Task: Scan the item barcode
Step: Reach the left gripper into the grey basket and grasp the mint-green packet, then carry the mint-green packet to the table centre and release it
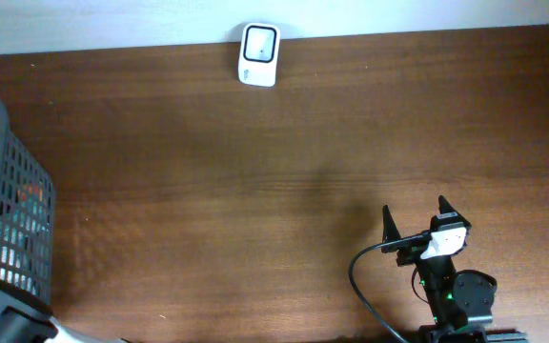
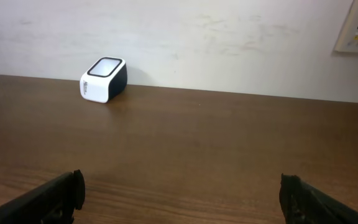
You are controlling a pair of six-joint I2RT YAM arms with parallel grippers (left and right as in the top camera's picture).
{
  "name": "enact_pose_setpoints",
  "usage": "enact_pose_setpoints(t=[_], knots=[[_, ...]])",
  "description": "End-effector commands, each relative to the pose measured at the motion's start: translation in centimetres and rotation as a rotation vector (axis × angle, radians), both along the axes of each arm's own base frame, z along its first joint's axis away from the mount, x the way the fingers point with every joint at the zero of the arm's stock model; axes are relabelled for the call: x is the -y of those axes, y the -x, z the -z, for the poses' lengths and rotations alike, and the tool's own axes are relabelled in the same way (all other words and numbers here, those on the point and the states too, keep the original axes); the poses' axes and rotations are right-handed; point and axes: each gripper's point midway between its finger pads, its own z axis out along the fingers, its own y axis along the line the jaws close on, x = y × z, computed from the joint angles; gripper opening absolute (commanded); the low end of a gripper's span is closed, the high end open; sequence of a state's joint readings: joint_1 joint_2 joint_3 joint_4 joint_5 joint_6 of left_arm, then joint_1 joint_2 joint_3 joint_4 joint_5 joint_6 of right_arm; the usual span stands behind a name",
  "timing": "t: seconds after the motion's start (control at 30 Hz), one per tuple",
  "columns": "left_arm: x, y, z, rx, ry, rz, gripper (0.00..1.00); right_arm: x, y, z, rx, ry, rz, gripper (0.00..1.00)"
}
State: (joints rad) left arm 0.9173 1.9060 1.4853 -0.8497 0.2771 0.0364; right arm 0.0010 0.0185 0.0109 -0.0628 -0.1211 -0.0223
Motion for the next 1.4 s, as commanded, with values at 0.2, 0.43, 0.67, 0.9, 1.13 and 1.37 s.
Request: enact_pose_setpoints(t=[0.2, 0.43, 0.67, 0.9, 1.13, 1.37], knots=[[3.2, -1.8, 3.1, -0.088, 0.030, 0.101, 0.11, -0.3, 0.0, 0.3, -0.007, -0.004, -0.014, 0.98], [1.0, -3.7, -7.5, 0.052, -0.108, 0.049, 0.00, -0.3, 0.0, 0.3, -0.007, -0.004, -0.014, 0.98], [5.7, -2.5, -30.2, 0.526, -0.362, -0.025, 0.00, -0.3, 0.0, 0.3, -0.007, -0.004, -0.014, 0.98], [22.4, -7.1, -30.8, 0.603, -0.236, 0.374, 0.00, -0.3, 0.0, 0.3, -0.007, -0.004, -0.014, 0.98], [38.4, -11.0, -16.7, 0.315, 0.017, 0.785, 0.00, -0.3, 0.0, 0.3, -0.007, -0.004, -0.014, 0.98], [49.4, -12.3, -9.2, 0.210, 0.080, 1.025, 0.00, -0.3, 0.0, 0.3, -0.007, -0.004, -0.014, 0.98]])
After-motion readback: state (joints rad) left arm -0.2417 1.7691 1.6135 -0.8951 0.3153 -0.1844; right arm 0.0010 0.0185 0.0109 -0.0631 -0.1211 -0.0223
